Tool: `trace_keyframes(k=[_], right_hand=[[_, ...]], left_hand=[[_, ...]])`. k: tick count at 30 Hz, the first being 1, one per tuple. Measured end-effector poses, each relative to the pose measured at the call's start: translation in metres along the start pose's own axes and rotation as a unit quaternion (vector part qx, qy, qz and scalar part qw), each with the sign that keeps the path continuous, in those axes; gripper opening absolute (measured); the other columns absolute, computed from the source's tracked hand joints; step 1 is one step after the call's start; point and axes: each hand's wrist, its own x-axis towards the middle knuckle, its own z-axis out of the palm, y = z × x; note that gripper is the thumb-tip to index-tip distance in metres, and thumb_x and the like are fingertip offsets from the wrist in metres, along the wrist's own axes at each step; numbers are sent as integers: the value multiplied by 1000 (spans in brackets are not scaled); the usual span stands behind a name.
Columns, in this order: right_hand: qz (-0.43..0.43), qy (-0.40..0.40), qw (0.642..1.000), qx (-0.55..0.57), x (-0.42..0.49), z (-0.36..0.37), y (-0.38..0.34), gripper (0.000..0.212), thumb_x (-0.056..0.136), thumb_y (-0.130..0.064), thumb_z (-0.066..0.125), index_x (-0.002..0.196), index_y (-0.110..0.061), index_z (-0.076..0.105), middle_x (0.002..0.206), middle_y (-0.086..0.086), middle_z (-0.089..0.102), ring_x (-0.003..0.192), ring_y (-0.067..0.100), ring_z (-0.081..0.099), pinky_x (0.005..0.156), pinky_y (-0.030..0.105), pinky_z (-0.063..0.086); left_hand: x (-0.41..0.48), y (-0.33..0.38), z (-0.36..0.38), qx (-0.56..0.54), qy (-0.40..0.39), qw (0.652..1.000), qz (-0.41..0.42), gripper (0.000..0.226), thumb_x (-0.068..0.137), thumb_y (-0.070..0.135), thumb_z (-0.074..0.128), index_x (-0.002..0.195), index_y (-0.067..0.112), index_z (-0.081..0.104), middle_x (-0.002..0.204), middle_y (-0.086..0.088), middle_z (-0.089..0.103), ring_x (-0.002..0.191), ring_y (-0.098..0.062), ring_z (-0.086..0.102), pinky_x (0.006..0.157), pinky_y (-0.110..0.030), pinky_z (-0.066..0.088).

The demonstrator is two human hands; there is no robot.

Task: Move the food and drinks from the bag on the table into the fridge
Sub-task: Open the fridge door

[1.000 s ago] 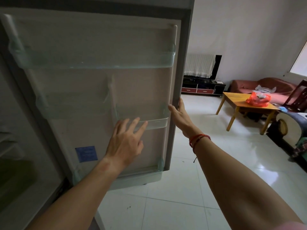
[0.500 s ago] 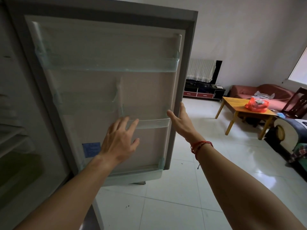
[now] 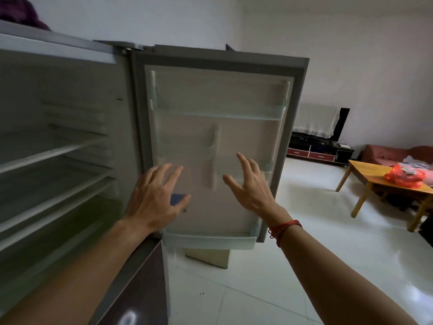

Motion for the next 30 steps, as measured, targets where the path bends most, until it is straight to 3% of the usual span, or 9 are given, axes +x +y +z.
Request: trace_keyframes(k=[9, 15, 21, 30], right_hand=[[-93, -36, 994, -49, -30, 26, -95, 75, 95, -68, 44, 158, -42, 13, 167, 9, 13, 149, 35, 22, 116, 56, 29], [-164, -51, 980, -97, -39, 39, -139, 76, 93, -72, 41, 157, -43, 13, 166, 11, 14, 149, 37, 21, 116, 56, 29], [-196, -59, 972, -113, -42, 45, -162, 79, 92, -70, 42, 158, -42, 11, 166, 11, 14, 149, 37, 20, 115, 55, 31], [-203, -58, 970, -120, -33, 47, -151, 78, 92, -73, 40, 158, -44, 9, 166, 11, 15, 148, 36, 23, 114, 53, 30]], left_hand=[[-56, -47, -79, 65, 17, 996, -62, 84, 78, 70, 42, 140, 15, 50, 136, -14, 52, 123, -34, 47, 99, -45, 45], [-93, -73, -124, 100, 22, 988, -114, 85, 79, 73, 37, 143, 18, 47, 142, -12, 47, 131, -32, 41, 104, -48, 41], [-122, -90, -145, 111, 8, 981, -156, 86, 81, 75, 31, 150, 23, 37, 153, -9, 35, 140, -30, 30, 111, -48, 33], [-105, -83, -133, 113, 9, 983, -145, 85, 82, 74, 32, 149, 24, 37, 154, -10, 35, 141, -30, 29, 113, -47, 31]])
